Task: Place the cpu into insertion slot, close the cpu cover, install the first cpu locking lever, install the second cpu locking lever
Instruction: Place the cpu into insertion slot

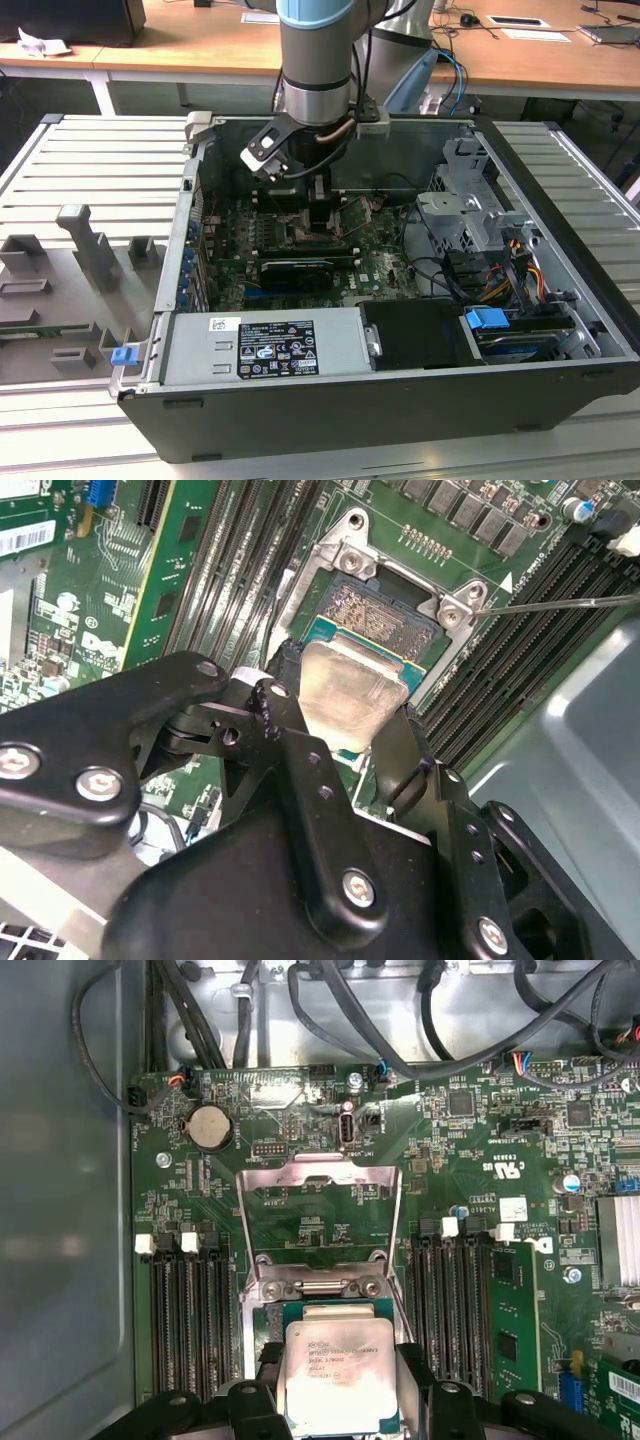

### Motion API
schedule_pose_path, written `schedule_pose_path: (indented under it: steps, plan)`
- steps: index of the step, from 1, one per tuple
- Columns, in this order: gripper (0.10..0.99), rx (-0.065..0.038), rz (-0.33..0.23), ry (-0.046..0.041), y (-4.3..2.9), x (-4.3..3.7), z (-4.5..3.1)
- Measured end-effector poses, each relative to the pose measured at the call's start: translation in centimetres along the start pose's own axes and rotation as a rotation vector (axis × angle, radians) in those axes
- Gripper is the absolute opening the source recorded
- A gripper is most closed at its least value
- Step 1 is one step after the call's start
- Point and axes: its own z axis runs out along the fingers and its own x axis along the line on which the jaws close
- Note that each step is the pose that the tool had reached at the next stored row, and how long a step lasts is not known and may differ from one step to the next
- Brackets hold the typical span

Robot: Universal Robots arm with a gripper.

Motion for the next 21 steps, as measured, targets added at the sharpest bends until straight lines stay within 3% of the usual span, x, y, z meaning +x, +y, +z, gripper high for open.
schedule_pose_path:
  steps: [17, 21]
  plan:
    - [0.529, 0.000, -0.034, 0.0023, -0.46, 0.23, 1.07]
    - [0.529, 0.001, -0.015, 0.0010, -0.58, 0.23, 1.77]
